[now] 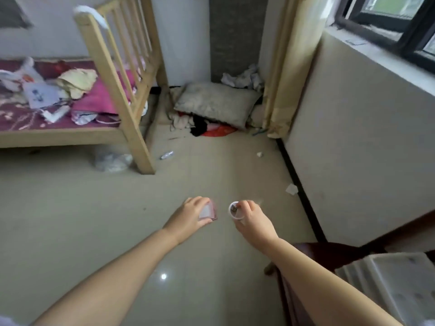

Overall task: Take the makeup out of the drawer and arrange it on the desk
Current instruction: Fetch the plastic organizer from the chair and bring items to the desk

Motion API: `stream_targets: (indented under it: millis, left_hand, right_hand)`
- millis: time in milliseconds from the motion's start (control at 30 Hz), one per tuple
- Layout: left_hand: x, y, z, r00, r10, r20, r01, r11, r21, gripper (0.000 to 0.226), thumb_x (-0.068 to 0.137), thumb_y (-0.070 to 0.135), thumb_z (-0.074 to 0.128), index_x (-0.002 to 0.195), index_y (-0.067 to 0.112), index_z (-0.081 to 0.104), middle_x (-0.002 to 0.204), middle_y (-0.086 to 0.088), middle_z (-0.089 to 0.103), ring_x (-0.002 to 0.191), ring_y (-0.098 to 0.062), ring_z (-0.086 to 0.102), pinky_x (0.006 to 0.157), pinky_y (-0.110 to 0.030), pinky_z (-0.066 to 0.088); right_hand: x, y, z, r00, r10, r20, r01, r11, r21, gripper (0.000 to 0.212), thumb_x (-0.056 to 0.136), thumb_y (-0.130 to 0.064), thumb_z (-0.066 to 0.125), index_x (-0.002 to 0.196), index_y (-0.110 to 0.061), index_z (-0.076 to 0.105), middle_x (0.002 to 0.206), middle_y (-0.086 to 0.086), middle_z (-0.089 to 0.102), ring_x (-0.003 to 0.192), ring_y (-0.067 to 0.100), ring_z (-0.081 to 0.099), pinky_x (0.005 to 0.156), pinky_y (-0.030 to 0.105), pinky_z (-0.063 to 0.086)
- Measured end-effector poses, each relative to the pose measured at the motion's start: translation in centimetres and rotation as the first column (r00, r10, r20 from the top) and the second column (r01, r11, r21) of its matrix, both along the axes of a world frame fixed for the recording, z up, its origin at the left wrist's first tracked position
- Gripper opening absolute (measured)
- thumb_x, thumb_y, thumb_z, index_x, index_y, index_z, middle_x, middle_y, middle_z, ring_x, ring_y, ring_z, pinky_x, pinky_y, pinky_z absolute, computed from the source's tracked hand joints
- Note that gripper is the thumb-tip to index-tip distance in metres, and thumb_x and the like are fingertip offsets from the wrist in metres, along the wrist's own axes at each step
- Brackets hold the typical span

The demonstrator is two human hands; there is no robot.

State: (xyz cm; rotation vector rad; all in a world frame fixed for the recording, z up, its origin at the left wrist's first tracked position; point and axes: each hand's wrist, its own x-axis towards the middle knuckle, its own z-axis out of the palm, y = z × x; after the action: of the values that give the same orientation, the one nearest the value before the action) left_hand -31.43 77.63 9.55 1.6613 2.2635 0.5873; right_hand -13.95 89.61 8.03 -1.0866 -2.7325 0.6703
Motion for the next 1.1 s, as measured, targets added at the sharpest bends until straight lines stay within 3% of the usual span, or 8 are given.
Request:
stream_targets:
  millis: [267, 367, 567, 767, 867, 967, 1100]
  left_hand:
    - [-12.8, -24.5, 1.5, 0.952, 0.307, -0.008, -0.307, 0.952, -0.008, 0.055, 0.084, 0.031, 0.068, 0.132, 0.012, 0.048, 0.132, -0.006, 0.051, 0.124, -0.023, 0.043, 0.102, -0.024, 0.030]
    - [-16.3, -34.2, 1.3, 0.875, 0.485, 0.001, -0.485, 0.875, -0.012, 0.053, 0.084, 0.030, 0.068, 0.130, 0.013, 0.049, 0.132, -0.004, 0.052, 0.124, -0.022, 0.043, 0.100, -0.024, 0.032]
    - [-20.7, -49.9, -0.5, 0.655, 0.755, 0.020, -0.755, 0.655, -0.035, 0.051, 0.083, 0.031, 0.068, 0.128, 0.013, 0.050, 0.129, -0.005, 0.054, 0.120, -0.025, 0.046, 0.096, -0.028, 0.037]
    - [-26.2, -58.8, -1.9, 0.450, 0.890, 0.073, -0.892, 0.452, -0.022, 0.039, 0.082, 0.033, 0.068, 0.117, 0.022, 0.056, 0.118, 0.000, 0.058, 0.110, -0.023, 0.050, 0.082, -0.024, 0.037]
    - [-31.0, -61.8, -2.3, 0.384, 0.923, 0.010, -0.922, 0.384, -0.040, 0.049, 0.084, 0.036, 0.066, 0.127, 0.018, 0.051, 0.125, -0.003, 0.055, 0.112, -0.024, 0.049, 0.090, -0.029, 0.041]
    - [-36.3, -64.0, -2.3, 0.334, 0.943, 0.012, -0.941, 0.334, -0.048, 0.043, 0.084, 0.037, 0.066, 0.121, 0.017, 0.055, 0.119, -0.003, 0.057, 0.108, -0.025, 0.052, 0.089, -0.030, 0.044]
    - [-42.0, -66.6, -2.0, 0.183, 0.982, 0.040, -0.982, 0.185, -0.033, 0.054, 0.084, 0.035, 0.067, 0.130, 0.013, 0.050, 0.130, -0.006, 0.055, 0.116, -0.025, 0.050, 0.096, -0.031, 0.041]
  right_hand:
    - [-17.4, -19.6, 0.0, 0.952, 0.306, -0.030, -0.307, 0.951, -0.036, 0.036, 0.090, -0.025, 0.053, 0.123, -0.012, 0.045, 0.126, 0.005, 0.049, 0.116, 0.025, 0.047, 0.083, 0.034, 0.044]
    - [-23.3, -26.4, -0.1, 0.893, 0.451, -0.013, -0.451, 0.890, -0.066, 0.035, 0.090, -0.023, 0.054, 0.121, -0.011, 0.045, 0.126, 0.005, 0.048, 0.116, 0.024, 0.047, 0.081, 0.032, 0.045]
    - [-34.9, -37.7, 0.0, 0.684, 0.729, 0.021, -0.728, 0.685, -0.040, 0.035, 0.089, -0.022, 0.055, 0.121, -0.010, 0.045, 0.126, 0.007, 0.048, 0.117, 0.026, 0.045, 0.090, 0.034, 0.042]
    - [-46.8, -46.3, -0.7, 0.497, 0.866, 0.052, -0.867, 0.498, -0.009, 0.033, 0.092, -0.027, 0.052, 0.122, -0.015, 0.044, 0.126, 0.003, 0.048, 0.116, 0.021, 0.047, 0.087, 0.034, 0.046]
    - [-53.7, -49.4, -0.8, 0.410, 0.911, 0.048, -0.912, 0.410, 0.008, 0.035, 0.092, -0.027, 0.051, 0.124, -0.016, 0.043, 0.126, 0.002, 0.048, 0.115, 0.021, 0.047, 0.088, 0.033, 0.046]
    - [-60.9, -52.2, -0.6, 0.322, 0.945, 0.053, -0.947, 0.322, 0.008, 0.041, 0.092, -0.028, 0.051, 0.130, -0.018, 0.039, 0.129, 0.001, 0.046, 0.117, 0.020, 0.045, 0.087, 0.032, 0.047]
    - [-69.6, -55.9, 0.0, 0.186, 0.978, 0.090, -0.983, 0.185, 0.019, 0.052, 0.092, -0.027, 0.052, 0.139, -0.017, 0.033, 0.135, 0.002, 0.042, 0.122, 0.020, 0.043, 0.091, 0.031, 0.046]
